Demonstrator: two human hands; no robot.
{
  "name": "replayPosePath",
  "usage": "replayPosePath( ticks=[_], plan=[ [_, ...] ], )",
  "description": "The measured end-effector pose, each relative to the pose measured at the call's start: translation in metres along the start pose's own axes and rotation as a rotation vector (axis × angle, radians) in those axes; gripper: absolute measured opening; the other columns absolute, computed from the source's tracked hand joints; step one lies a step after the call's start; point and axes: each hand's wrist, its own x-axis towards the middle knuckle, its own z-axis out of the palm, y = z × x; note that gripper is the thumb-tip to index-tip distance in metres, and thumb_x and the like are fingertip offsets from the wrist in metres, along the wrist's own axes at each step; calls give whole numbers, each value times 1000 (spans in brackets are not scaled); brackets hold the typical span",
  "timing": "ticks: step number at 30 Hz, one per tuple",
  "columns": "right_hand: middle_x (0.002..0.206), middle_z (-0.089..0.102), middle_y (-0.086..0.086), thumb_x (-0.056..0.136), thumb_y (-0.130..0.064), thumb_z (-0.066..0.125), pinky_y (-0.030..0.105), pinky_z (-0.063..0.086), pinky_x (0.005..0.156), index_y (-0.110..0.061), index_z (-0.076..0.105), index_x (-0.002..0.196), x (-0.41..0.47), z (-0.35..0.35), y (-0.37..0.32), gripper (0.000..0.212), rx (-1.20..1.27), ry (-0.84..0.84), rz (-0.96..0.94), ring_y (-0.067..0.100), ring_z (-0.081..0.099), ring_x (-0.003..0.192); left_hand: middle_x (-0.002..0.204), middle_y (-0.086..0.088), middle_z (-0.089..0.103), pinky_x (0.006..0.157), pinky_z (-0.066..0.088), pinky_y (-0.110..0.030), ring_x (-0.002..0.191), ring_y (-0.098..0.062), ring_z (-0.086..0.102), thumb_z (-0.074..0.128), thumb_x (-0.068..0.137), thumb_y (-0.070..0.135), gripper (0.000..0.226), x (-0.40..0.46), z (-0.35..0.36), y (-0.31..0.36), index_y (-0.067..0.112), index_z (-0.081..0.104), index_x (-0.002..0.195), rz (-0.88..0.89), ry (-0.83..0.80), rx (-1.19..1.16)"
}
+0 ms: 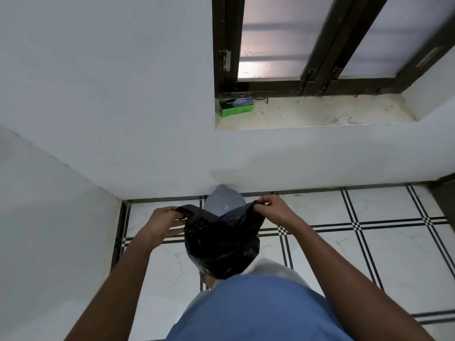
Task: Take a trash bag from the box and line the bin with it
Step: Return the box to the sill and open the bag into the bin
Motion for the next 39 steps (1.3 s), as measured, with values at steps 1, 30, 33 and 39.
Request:
replayPosePath(
  ticks=[1,30,33,39],
  plan=[
    [79,72,-1,84,-34,75,32,52,80,-12,74,86,-2,-4,1,22,52,-22,-18,15,66,78,121,-17,82,88,67,-41,112,-33,80,60,102,-4,29,-1,5,1,0,77,124,12,-33,-65],
    [81,67,-5,94,-56,72,38,48,78,-20,67,81,-38,-38,123,39,-116,-106,159,18,65,80,122,-21,80,108,57,-50,122,-39,73,76,97,19,30,-22,154,-120,4,77,123,-151,-155,189],
    [84,64,-2,104,-51,68,35,44,71,-19,63,85,-34,-41,115,38,-32,-54,142,17,61,79,118,-21,82,100,58,-52,118,-42,75,66,102,9,27,-11,158,-108,0,77,126,-134,-110,119],
    [111,75,16,108,-56,60,40,54,87,-7,72,107,-12,-49,102,51,245,113,211,31,74,108,109,-26,82,75,63,-43,95,-42,79,56,104,11,27,16,156,-73,2,76,119,-95,81,26]
  ],
)
